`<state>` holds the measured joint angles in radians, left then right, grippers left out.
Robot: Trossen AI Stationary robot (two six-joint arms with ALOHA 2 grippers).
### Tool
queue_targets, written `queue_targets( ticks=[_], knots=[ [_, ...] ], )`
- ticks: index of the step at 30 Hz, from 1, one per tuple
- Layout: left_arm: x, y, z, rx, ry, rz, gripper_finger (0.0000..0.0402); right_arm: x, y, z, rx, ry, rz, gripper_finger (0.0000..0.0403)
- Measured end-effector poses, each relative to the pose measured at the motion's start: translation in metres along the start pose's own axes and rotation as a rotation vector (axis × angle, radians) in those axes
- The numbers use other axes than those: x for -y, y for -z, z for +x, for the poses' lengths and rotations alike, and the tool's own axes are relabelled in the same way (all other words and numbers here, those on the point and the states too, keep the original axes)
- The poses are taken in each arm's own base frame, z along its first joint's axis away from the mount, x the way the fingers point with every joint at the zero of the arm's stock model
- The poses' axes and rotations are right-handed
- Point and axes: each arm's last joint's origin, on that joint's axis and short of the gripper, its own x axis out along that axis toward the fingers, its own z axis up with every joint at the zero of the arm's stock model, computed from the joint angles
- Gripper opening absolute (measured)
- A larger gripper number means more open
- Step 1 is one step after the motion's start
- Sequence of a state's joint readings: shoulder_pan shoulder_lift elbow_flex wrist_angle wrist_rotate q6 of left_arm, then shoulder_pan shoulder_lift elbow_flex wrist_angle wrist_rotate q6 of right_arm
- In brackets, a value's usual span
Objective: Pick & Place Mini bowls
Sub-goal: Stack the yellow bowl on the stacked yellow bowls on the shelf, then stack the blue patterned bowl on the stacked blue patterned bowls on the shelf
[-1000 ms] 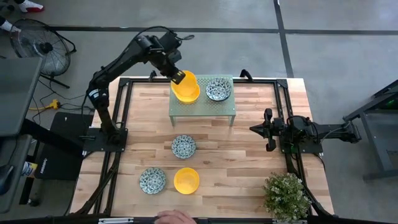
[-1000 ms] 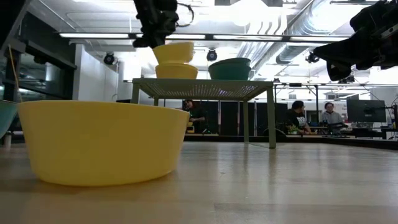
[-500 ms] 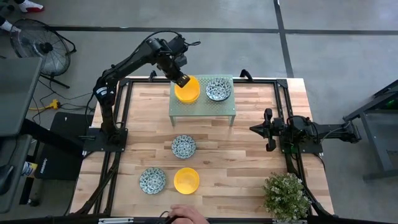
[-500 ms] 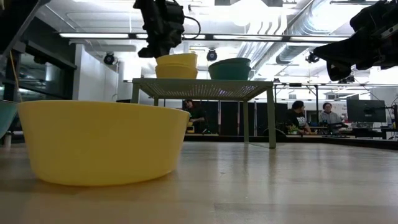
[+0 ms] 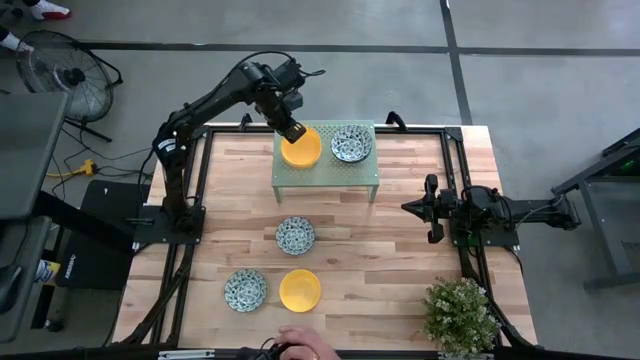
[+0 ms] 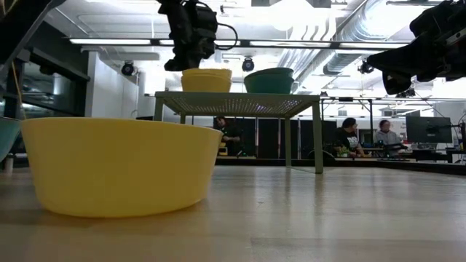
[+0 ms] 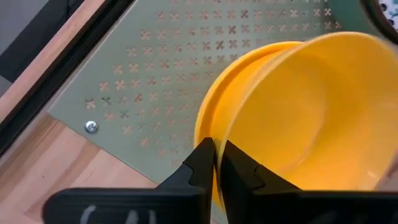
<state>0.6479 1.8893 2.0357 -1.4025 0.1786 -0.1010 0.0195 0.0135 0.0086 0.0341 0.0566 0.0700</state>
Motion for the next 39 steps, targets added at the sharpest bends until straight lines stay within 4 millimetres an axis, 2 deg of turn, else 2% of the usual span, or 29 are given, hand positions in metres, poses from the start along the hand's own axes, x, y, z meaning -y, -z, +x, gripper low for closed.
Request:
queue_targets(
  ticks=[14, 22, 28, 33, 39],
  knots=[
    [0.0, 0.001, 0.0, -0.014, -0.01, 0.025, 0.0095, 0.0, 0.0, 0.0, 0.0, 0.0, 0.0, 0.0],
    [-0.001, 0.002, -0.001, -0.008, -0.025, 0.044, 0.0105, 0.0, 0.0, 0.0, 0.0, 0.0, 0.0, 0.0],
    [0.001, 0.007, -0.015, 0.027, -0.046, 0.067, 0.0105, 0.0, 0.0, 0.0, 0.0, 0.0, 0.0, 0.0],
    [0.006, 0.019, -0.035, 0.049, -0.063, 0.121, 0.0105, 0.0, 0.0, 0.0, 0.0, 0.0, 0.0, 0.0],
    [0.029, 0.042, -0.055, 0.012, -0.043, 0.376, 0.0105, 0.0, 0.0, 0.0, 0.0, 0.0, 0.0, 0.0]
  ],
)
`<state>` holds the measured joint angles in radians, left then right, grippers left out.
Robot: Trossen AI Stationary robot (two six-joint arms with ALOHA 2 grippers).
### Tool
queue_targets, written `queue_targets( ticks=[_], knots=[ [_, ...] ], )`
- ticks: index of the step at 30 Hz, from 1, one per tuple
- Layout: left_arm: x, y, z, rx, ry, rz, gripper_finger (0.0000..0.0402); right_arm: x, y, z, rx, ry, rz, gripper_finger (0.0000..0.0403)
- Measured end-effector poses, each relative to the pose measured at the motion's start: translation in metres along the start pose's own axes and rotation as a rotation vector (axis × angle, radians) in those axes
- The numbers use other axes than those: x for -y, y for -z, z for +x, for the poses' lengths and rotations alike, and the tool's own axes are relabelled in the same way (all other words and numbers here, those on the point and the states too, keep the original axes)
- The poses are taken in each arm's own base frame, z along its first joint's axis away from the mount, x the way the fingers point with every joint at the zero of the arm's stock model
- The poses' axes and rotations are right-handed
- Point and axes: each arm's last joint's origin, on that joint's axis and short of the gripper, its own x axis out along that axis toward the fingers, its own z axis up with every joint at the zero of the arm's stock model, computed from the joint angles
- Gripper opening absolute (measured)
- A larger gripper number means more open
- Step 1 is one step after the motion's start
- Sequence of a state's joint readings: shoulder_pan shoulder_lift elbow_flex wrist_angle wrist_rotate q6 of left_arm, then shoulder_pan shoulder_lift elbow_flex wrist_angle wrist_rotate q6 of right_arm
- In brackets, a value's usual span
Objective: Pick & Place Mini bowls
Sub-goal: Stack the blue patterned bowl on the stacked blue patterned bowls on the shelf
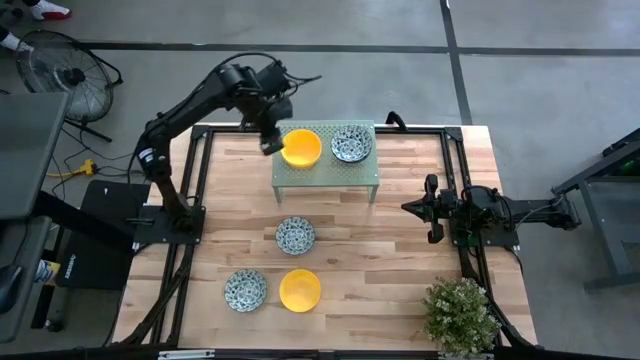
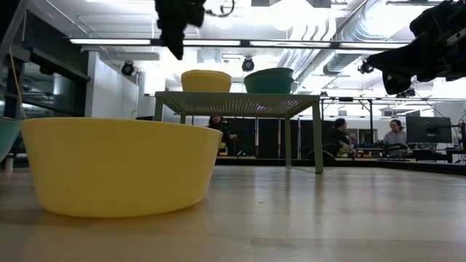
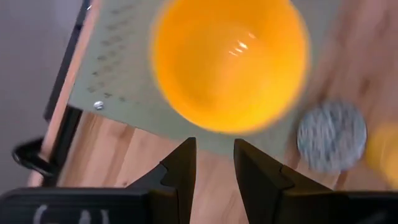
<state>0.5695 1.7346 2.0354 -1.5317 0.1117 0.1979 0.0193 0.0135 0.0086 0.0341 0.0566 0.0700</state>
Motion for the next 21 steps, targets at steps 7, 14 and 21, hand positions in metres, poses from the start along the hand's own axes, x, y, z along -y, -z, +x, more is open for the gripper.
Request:
queue_targets(
  ticks=[7, 14, 21],
  knots=[
    [0.039, 0.019, -0.03, 0.051, 0.038, 0.456, 0.0105, 0.0, 0.0, 0.0, 0.0, 0.0, 0.0, 0.0],
    [0.088, 0.042, -0.038, 0.079, 0.095, 0.946, 0.0106, 0.0, 0.0, 0.0, 0.0, 0.0, 0.0, 0.0],
    [0.139, 0.068, -0.006, 0.001, 0.218, 1.288, 0.0105, 0.0, 0.0, 0.0, 0.0, 0.0, 0.0, 0.0]
  ],
)
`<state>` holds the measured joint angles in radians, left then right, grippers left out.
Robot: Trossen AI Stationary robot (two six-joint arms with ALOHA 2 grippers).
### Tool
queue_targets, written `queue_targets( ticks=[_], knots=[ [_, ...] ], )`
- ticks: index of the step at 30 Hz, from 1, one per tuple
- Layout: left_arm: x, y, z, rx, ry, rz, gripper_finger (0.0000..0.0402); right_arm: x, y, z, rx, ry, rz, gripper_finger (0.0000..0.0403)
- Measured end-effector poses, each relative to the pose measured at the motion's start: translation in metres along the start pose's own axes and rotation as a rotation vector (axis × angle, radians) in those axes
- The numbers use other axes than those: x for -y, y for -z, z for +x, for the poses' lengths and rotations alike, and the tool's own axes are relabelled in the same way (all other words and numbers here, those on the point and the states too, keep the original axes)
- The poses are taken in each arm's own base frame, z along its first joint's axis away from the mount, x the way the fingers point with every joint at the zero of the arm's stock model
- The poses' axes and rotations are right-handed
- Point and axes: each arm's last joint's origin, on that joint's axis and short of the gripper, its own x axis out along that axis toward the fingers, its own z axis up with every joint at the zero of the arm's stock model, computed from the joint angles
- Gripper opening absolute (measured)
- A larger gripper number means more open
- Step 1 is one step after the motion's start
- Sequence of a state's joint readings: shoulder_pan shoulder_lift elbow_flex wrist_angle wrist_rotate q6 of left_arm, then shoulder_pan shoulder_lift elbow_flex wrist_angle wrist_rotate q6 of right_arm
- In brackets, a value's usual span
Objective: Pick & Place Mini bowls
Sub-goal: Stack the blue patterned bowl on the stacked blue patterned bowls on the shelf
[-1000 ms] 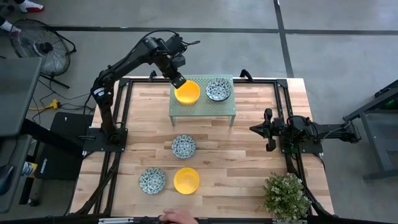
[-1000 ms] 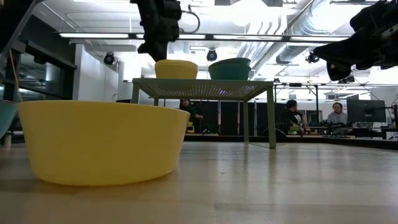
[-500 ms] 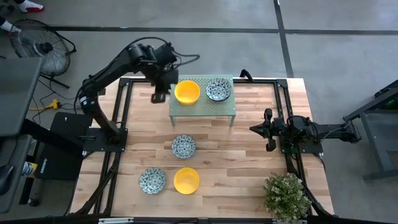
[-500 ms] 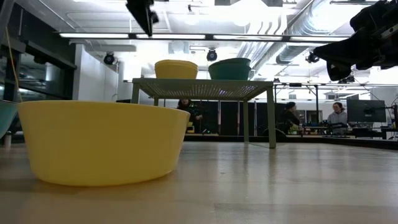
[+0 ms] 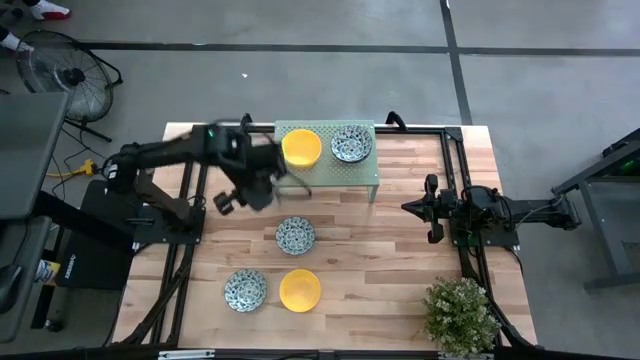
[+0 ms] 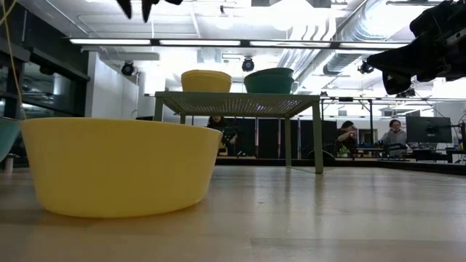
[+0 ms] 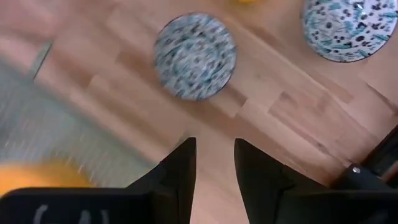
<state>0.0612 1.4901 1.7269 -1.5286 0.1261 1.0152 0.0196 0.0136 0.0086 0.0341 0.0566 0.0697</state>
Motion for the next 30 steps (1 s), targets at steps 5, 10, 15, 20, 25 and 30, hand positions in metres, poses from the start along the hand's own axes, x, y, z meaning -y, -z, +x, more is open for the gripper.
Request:
queue_targets(
  ticks=[5, 10, 15, 20, 25, 30],
  knots=[
    [0.015, -0.023, 0.04, 0.003, 0.057, 0.118, 0.0105, 0.0, 0.0, 0.0, 0.0, 0.0, 0.0, 0.0],
    [0.027, -0.033, 0.077, 0.008, 0.081, 0.27, 0.0105, 0.0, 0.0, 0.0, 0.0, 0.0, 0.0, 0.0],
    [0.034, -0.035, 0.111, 0.014, 0.051, 0.428, 0.0105, 0.0, 0.0, 0.0, 0.0, 0.0, 0.0, 0.0],
    [0.036, -0.029, 0.14, 0.01, 0.016, 0.428, 0.0105, 0.0, 0.0, 0.0, 0.0, 0.0, 0.0, 0.0],
    [0.041, -0.019, 0.167, -0.026, -0.039, 0.432, 0.0105, 0.0, 0.0, 0.0, 0.0, 0.0, 0.0, 0.0],
    [0.046, -0.012, 0.185, -0.05, -0.079, 0.432, 0.0105, 0.0, 0.0, 0.0, 0.0, 0.0, 0.0, 0.0]
  ],
)
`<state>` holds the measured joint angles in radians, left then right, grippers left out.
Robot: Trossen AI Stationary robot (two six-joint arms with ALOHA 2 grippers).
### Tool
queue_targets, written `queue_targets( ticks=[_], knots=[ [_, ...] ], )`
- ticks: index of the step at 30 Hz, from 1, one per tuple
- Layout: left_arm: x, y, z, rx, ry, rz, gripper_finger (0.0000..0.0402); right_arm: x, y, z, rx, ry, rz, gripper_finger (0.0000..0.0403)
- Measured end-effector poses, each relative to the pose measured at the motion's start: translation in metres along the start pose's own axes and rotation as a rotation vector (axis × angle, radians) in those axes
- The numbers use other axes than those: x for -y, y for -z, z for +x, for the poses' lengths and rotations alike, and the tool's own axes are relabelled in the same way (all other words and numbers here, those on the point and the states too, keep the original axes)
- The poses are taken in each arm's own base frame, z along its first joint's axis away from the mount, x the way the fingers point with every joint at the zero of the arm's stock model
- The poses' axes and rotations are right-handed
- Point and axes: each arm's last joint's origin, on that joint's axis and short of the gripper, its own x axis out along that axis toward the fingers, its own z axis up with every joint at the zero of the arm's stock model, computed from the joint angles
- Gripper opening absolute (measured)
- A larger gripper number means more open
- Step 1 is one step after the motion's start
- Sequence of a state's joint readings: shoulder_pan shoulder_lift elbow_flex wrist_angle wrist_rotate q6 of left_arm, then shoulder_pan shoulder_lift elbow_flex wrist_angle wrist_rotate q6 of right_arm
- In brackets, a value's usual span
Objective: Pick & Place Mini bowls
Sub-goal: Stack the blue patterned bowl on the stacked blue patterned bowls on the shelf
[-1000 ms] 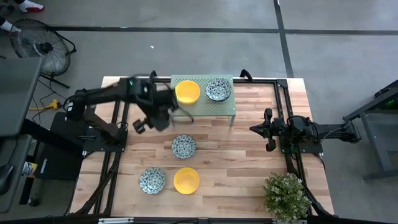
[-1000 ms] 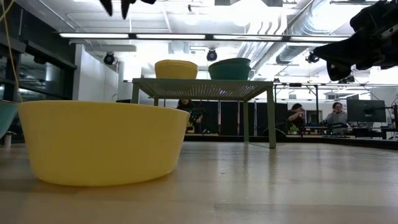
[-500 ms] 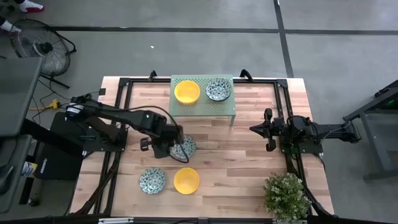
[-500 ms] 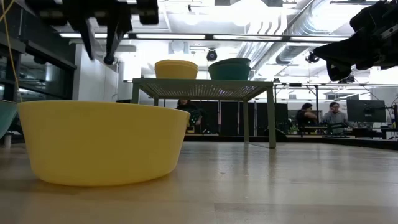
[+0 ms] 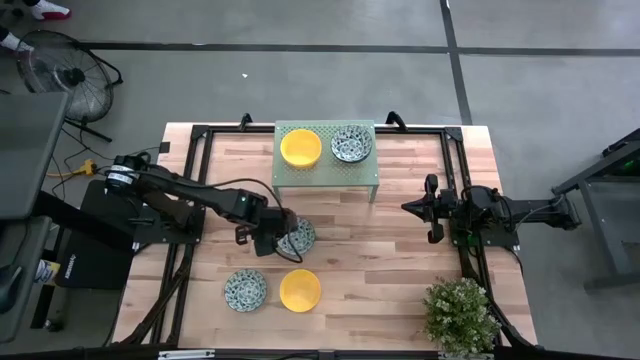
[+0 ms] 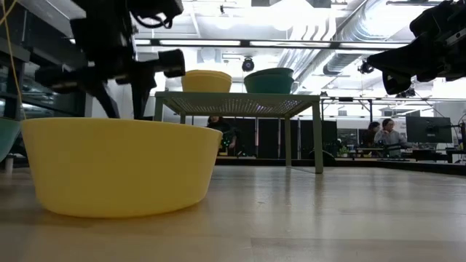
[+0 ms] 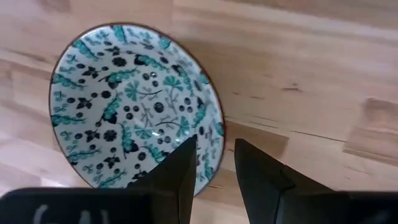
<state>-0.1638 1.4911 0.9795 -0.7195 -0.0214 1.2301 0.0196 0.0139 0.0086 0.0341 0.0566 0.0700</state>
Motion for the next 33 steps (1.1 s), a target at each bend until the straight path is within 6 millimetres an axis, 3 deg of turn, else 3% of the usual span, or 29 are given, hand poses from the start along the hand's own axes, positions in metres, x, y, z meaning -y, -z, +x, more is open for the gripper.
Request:
queue_targets(
  ticks=[16, 26, 33],
  knots=[
    [0.017, 0.007, 0.03, -0.011, -0.083, -0.004, 0.0105, 0.0, 0.0, 0.0, 0.0, 0.0, 0.0, 0.0],
    [0.019, 0.008, 0.034, -0.04, -0.103, -0.006, 0.0103, 0.0, 0.0, 0.0, 0.0, 0.0, 0.0, 0.0],
    [0.019, 0.008, 0.034, -0.041, -0.1, -0.005, 0.004, 0.0, 0.0, 0.0, 0.0, 0.0, 0.0, 0.0]
  ],
)
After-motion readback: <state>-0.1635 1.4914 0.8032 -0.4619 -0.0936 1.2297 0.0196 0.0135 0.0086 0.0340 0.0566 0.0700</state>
